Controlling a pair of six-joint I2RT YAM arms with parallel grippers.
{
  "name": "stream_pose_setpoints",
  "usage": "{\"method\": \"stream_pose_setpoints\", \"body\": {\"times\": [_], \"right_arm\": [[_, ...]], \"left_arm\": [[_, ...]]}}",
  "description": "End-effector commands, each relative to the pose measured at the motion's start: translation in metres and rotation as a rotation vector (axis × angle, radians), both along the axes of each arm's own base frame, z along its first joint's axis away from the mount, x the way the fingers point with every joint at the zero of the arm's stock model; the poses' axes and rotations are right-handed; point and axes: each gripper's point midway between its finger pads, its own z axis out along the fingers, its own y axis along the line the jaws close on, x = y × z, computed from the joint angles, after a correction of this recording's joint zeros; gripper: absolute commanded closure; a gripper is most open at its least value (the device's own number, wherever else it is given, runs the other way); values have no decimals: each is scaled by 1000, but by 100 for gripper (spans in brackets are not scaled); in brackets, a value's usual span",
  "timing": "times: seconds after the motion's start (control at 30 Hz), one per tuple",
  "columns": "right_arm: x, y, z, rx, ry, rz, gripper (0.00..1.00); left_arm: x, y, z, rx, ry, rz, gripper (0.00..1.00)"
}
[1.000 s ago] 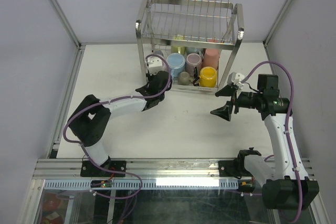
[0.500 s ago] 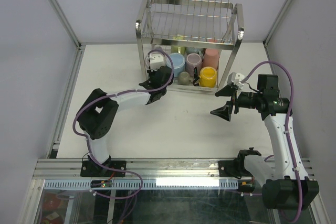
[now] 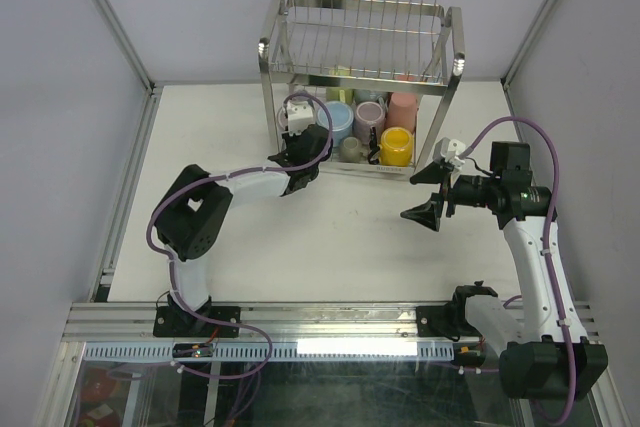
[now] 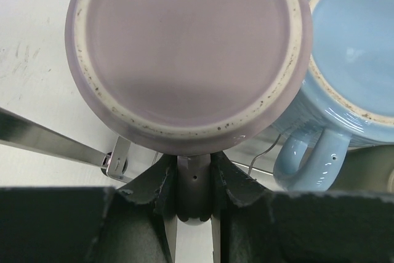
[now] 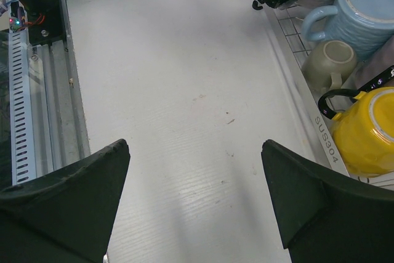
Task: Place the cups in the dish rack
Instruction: Turn the cup upside down in the dish rack.
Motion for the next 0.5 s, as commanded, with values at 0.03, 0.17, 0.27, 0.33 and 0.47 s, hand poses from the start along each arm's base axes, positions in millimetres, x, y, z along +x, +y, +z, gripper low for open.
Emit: {"method": "stream_pose_setpoints", "body": {"times": [0.03, 0.17, 0.27, 0.33, 0.47], "right_arm": [[0, 1, 10, 5, -53, 12, 9], [0, 1, 10, 7, -50, 13, 9], [0, 2, 10, 9, -51, 15, 9], [0, 2, 10, 10, -50, 15, 9], [-1, 2, 11, 11, -52, 17, 9]], "left_arm": [[14, -31, 58, -173, -125, -75, 100], [4, -33, 67, -178, -130, -134, 100], [-1, -32, 73, -183, -141, -157, 100], [-3, -32, 73, -180, -140, -171, 100], [-3, -38, 65, -177, -111, -200, 100]]}}
